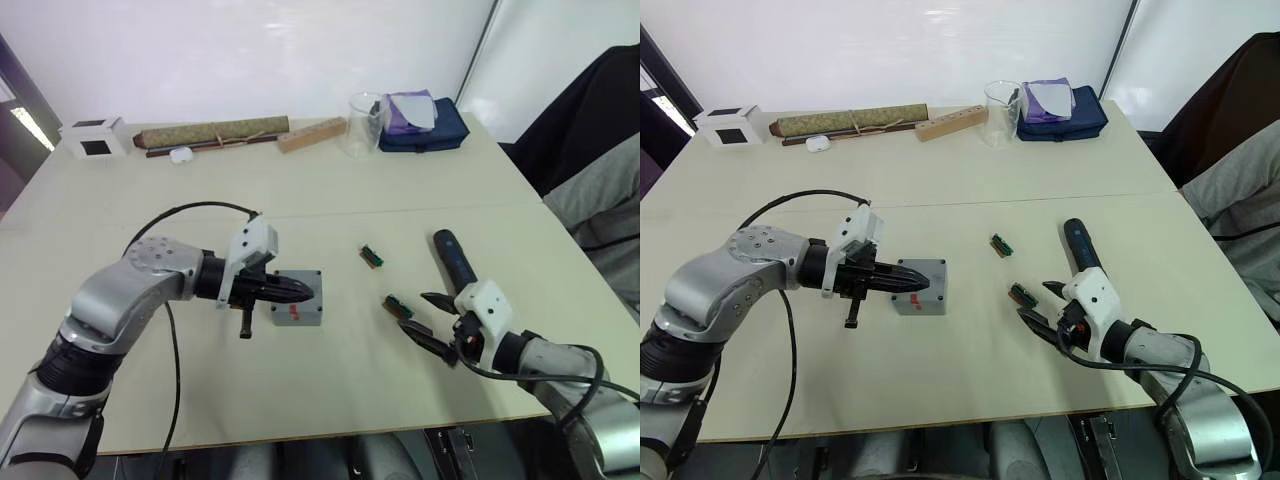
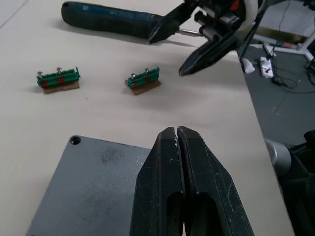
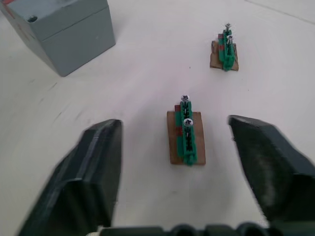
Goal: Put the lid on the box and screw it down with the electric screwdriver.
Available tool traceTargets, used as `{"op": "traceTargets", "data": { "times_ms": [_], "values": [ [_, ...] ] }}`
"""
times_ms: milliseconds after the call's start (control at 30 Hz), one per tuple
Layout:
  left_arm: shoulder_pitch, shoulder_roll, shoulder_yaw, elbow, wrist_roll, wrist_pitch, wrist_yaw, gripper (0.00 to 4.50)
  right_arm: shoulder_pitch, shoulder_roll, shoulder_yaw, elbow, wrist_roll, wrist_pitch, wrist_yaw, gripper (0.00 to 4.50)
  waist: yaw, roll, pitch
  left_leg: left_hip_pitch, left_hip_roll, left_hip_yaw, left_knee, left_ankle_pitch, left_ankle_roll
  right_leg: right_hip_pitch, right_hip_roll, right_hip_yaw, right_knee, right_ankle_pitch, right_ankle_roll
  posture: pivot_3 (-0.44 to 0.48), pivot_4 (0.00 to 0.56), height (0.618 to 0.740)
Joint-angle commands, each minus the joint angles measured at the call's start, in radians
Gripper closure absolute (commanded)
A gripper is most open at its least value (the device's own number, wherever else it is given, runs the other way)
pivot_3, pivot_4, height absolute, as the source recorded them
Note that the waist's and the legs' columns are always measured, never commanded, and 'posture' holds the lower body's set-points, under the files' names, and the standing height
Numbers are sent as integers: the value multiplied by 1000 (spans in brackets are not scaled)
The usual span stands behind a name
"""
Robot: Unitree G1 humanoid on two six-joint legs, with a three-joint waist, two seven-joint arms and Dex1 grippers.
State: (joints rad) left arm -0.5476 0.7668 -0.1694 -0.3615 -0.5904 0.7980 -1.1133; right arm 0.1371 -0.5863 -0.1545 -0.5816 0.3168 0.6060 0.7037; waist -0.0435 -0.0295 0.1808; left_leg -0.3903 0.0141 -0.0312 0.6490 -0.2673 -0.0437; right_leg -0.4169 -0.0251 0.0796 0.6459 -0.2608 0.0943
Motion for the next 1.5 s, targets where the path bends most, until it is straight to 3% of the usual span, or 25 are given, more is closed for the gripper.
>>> {"op": "traceTargets", "data": {
  "times_ms": [33,133,267,400,500,867,1000,1300,1500],
  "values": [
    [-8,7,3,-24,10,-17,0,4500,-25,4,16,20,-4,-34,-20,64,0,0,0,0,0,0,0,0,0,0,0,0,0,0,0,0,150,740],
    [1,9,6,-41,6,-10,4,4500,-32,-1,29,42,-8,-51,-29,64,1,0,0,-1,-1,0,1,0,0,0,-1,0,0,0,0,0,150,740],
    [18,14,14,-53,5,-2,17,4500,-41,4,41,82,-13,-82,-36,949,1,0,0,-1,0,0,1,0,0,0,-1,0,0,0,0,0,150,740],
    [36,21,15,-64,9,-5,25,4500,-49,2,56,109,-14,-105,-31,2305,0,0,0,-1,0,0,1,0,0,0,0,0,0,0,0,0,150,740],
    [43,25,22,-64,3,-4,28,4500,-58,8,66,120,-9,-112,-34,3578,1,0,0,-1,0,0,1,0,0,0,0,0,0,0,0,0,150,740],
    [49,31,22,-45,17,-21,34,4500,-90,17,100,165,-26,-141,-47,3578,1,0,0,-1,0,0,1,0,0,0,0,0,0,1,1,0,150,740],
    [50,27,19,-48,20,-22,42,4500,-85,12,102,174,-34,-156,-48,4476,1,0,0,-1,0,0,1,0,0,0,0,0,0,1,2,0,150,740],
    [52,24,20,-36,23,-23,55,4500,-74,7,72,155,-16,-157,-42,4476,1,0,0,0,0,0,1,0,0,0,0,0,1,2,2,0,150,740],
    [36,24,79,97,31,-56,54,4500,-114,-8,2,-2,68,-39,-80,4476,-1,0,0,0,0,0,1,0,0,0,0,0,1,2,3,0,150,740]
  ]
}}
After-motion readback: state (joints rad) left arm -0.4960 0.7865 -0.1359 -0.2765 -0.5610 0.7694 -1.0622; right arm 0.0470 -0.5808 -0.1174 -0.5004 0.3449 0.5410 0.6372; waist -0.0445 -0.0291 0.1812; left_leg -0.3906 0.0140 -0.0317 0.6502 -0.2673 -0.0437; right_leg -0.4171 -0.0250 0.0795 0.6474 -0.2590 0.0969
